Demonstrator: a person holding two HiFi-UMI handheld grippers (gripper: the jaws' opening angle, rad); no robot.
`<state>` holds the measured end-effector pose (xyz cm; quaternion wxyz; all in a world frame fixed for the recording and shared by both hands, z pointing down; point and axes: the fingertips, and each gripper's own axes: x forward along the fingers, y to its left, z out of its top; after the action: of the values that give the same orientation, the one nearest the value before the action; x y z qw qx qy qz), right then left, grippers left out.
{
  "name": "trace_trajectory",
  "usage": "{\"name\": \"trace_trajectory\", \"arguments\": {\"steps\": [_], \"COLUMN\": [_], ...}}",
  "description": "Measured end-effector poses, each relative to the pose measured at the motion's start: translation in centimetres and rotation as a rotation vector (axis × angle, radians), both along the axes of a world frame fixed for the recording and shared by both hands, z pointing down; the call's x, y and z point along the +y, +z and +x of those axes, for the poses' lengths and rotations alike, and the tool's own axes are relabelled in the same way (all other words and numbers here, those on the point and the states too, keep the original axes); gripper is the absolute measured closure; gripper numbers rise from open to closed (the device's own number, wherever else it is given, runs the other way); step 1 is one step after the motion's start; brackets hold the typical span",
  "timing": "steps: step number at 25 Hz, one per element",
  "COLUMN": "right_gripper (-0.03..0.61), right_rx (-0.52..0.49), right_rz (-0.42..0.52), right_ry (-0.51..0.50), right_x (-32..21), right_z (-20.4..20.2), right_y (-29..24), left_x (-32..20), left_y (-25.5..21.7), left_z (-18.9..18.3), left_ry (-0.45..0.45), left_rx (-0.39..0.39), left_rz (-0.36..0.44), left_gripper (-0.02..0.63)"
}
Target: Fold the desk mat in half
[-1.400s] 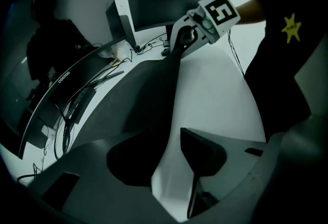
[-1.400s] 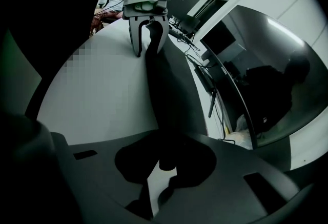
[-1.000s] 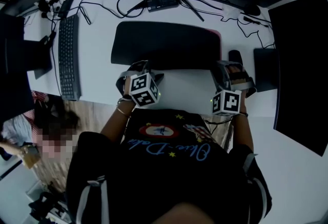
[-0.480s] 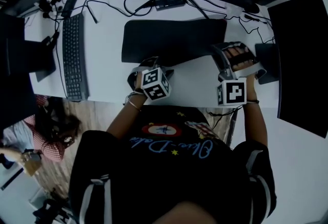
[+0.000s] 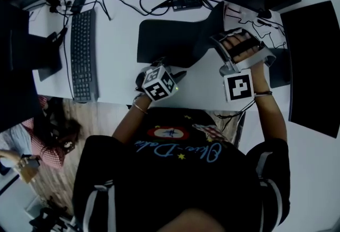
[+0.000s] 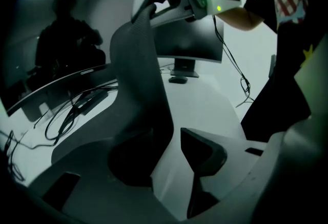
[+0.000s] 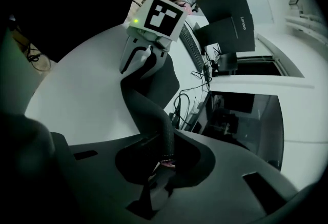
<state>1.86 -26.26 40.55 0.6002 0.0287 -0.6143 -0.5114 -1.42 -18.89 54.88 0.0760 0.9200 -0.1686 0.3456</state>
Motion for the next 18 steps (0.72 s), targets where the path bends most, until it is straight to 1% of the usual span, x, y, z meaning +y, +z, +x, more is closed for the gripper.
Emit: {"name": "trace_trajectory", "arguments": {"steps": [3,5,7,11,18], "right_gripper": [0.541,0.541,0.541,0.541,0.540], "right_rx": [0.039,0.042,0.034,0.012,-0.065], "right_rz": [0.006,0.007,-0.007,-0.068,-0.129], "right_ry": [-0.061,-0.096,-0.118,-0.133,-0.152], "right_x": [-0.5,-0.8,-1.0,-0.9,-0.1], "right_z": [-2.2,-3.8,-5.6,-8.8,-14.4], "right_y": [0.1,0.3,0.9,2.6,5.9], "left_x": [-0.6,-0.8,-0.8,-0.5,0.9], "left_y": [-0.6,-0.9,-1.2,-1.5,-1.3], "left_z": [-2.6,-4.3,-5.8,-8.1,-11.3], "left_ry": [-0.100,-0.169,-0.220,-0.282,-0.348], "left_rx": [0.076,0.121,0.153,0.180,0.198], "left_rz": [-0.022,-0.042,-0.055,-0.058,-0.078], "left_gripper": [0.454,0.454,0.454,0.454,0.454]}}
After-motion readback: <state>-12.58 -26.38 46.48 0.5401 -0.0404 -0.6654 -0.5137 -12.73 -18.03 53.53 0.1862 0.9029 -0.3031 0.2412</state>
